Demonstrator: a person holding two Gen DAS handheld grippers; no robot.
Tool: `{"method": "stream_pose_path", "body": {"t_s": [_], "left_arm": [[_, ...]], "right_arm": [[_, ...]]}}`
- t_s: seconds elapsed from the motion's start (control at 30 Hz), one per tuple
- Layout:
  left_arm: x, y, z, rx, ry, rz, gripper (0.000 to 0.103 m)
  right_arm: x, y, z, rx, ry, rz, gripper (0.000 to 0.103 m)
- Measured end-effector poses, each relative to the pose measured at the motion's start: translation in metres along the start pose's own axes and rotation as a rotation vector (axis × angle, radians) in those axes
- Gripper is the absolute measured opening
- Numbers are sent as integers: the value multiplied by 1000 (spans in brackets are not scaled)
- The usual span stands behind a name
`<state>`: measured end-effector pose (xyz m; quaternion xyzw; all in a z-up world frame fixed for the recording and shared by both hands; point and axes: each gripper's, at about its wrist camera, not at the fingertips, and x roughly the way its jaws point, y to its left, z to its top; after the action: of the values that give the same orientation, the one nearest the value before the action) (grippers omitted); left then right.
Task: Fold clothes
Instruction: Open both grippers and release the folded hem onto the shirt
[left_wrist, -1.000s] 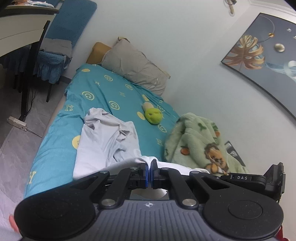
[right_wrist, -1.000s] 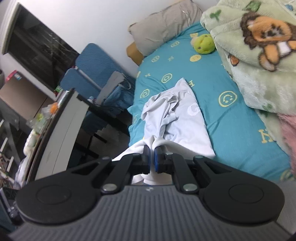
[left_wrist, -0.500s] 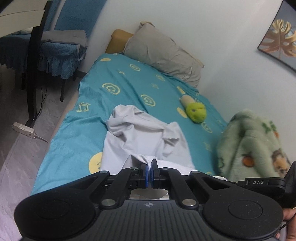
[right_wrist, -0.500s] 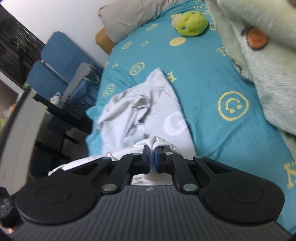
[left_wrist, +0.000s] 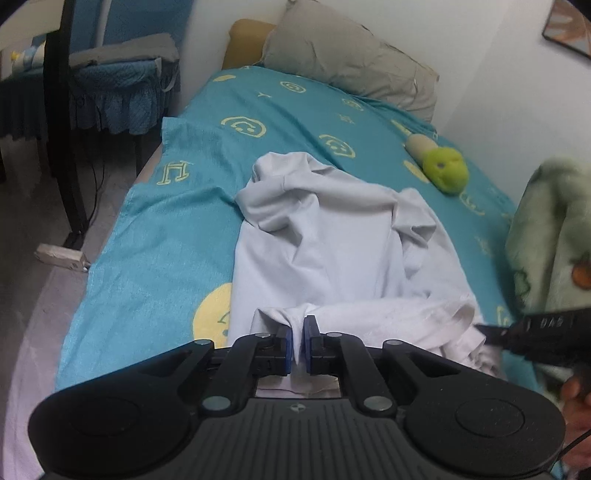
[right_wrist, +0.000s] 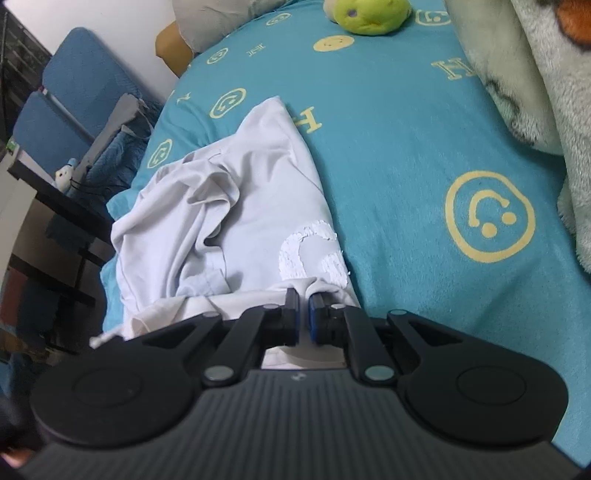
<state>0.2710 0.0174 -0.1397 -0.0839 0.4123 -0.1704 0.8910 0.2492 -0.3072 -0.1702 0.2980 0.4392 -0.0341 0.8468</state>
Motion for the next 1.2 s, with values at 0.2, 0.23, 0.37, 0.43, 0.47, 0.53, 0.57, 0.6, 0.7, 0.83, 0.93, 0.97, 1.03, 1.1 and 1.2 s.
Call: {"method": "stream_pose_path", "body": {"t_s": [0.2, 0.23, 0.37, 0.43, 0.47, 0.53, 0.57, 0.6, 0.7, 0.83, 0.93, 0.97, 1.03, 1.1, 1.2], "left_arm": [[-11, -18, -5, 85, -23, 55, 47], [-19, -22, -6, 101, -45, 67, 52], [-55, -38, -11, 151, -144, 88, 88], [-73, -45, -16, 163, -183, 73, 92], [-81, -47, -18, 164, -198, 64, 95], [-98, -53, -25, 171, -227, 62, 100], [-106, -56, -28, 177, -241, 65, 101], [-113, -59, -31, 184, -253, 70, 101], [-134, -65, -42, 202, -274, 87, 102], [-160, -70, -55, 218, -308, 102, 103], [-175, -74, -64, 231, -332, 119, 103], [-178, -73, -68, 226, -327, 111, 103], [-182, -72, -74, 205, -299, 82, 103], [-183, -70, -82, 168, -256, 59, 103], [-170, -61, -90, 55, -118, 24, 103]], "right_arm": [[-9, 3, 0, -7, 5, 10, 63], [-15, 7, -2, -21, -19, 11, 84], [-51, 25, -10, -101, -137, 20, 87], [-71, 34, -16, -144, -191, 31, 88], [-81, 38, -19, -165, -219, 36, 88], [-98, 45, -29, -210, -258, 24, 88], [-105, 47, -34, -231, -274, 15, 88], [-112, 48, -41, -246, -286, 6, 88], [-131, 49, -58, -276, -319, -26, 88], [-155, 50, -75, -299, -378, -68, 88], [-167, 49, -85, -304, -402, -68, 88], [-169, 48, -88, -308, -404, -71, 88], [-171, 49, -92, -318, -405, -81, 88], [-171, 50, -94, -326, -404, -86, 88], [-168, 53, -94, -330, -399, -87, 88]]}}
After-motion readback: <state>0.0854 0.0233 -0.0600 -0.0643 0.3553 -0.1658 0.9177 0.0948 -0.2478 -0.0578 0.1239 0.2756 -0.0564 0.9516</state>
